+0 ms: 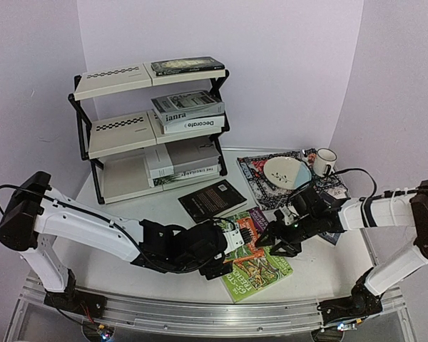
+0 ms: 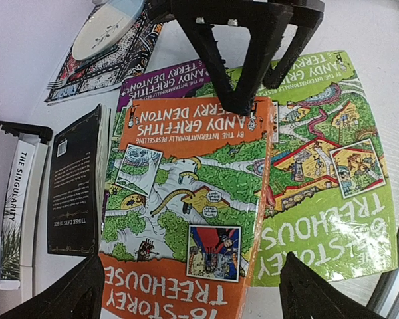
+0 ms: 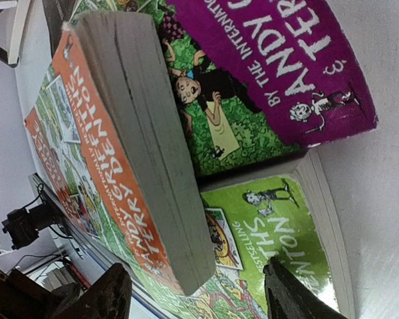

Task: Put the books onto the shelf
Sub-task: Pick up the book from the book pile.

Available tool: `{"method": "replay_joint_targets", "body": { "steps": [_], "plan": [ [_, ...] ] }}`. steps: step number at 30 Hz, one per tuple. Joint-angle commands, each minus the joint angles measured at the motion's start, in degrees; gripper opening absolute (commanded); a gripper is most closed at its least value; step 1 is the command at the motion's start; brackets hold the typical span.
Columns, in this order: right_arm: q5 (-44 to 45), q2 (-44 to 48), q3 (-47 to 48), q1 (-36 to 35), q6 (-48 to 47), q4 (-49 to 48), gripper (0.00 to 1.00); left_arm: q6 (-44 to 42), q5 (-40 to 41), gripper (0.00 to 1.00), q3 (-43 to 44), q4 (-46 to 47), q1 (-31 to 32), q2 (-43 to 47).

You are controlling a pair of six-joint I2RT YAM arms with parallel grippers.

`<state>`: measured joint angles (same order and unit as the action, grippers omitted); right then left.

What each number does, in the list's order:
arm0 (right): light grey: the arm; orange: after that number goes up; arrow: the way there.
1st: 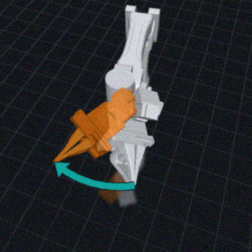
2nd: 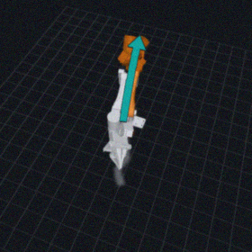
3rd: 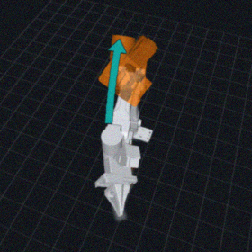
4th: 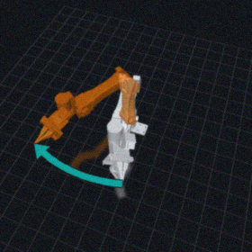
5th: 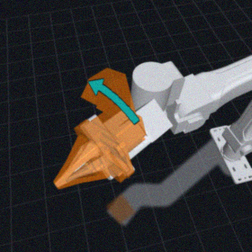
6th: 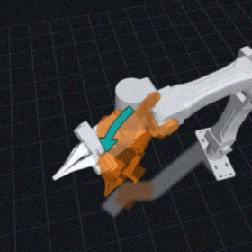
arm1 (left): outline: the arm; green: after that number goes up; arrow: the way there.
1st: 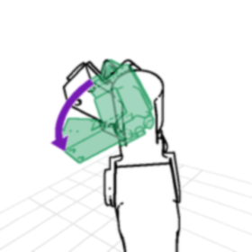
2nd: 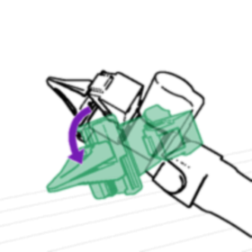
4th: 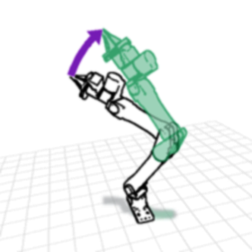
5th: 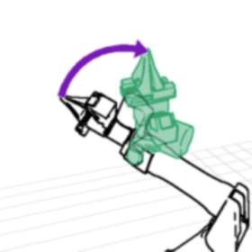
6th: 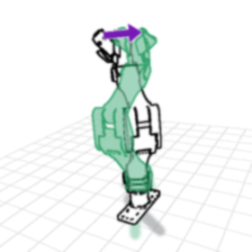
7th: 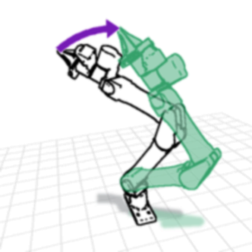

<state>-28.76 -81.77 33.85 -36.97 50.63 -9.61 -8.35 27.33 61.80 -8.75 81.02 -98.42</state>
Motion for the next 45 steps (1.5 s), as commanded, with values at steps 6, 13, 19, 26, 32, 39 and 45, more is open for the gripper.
{"method": "replay_joint_targets", "body": {
  "steps": [6, 13, 19, 26, 32, 39, 45],
  "plan": [
    [-7.53, -7.59, -2.5, 2.3, 10.05, -14.29, 0.64, 2.45, -2.07, 0.92, -2.23, 3.37, -0.99, 2.28],
    [-10.41, -11.69, -5.07, 2.69, 15.58, -23.27, 0.5, 3.32, -0.91, 0.92, -4.29, 3.5, -0.99, 4.95],
    [-10.35, -8.73, -6.09, 2.68, 18.14, -24.69, 0.18, 1.68, -1.0, 0.91, -4.33, 3.21, -0.77, 7.06],
    [-9.81, -2.49, -6.47, 2.69, 23.0, -24.48, 0.0, 0.06, -0.36, 0.95, -2.02, 1.34, 0.77, 7.62],
    [-8.27, 0.28, -3.69, 2.66, 18.64, -16.58, 0.2, -2.55, 6.32, 0.97, -2.37, 0.97, 2.48, 4.35],
    [-9.86, -3.9, -4.25, 2.49, 12.98, -14.64, 0.53, -1.49, 3.71, 0.94, -7.66, 0.31, 0.81, 7.01],
    [-9.4, -7.32, -0.65, 2.16, 6.13, -12.41, 0.68, -1.81, -2.82, 0.93, -12.38, 0.23, -2.13, 11.08]
  ]
}}
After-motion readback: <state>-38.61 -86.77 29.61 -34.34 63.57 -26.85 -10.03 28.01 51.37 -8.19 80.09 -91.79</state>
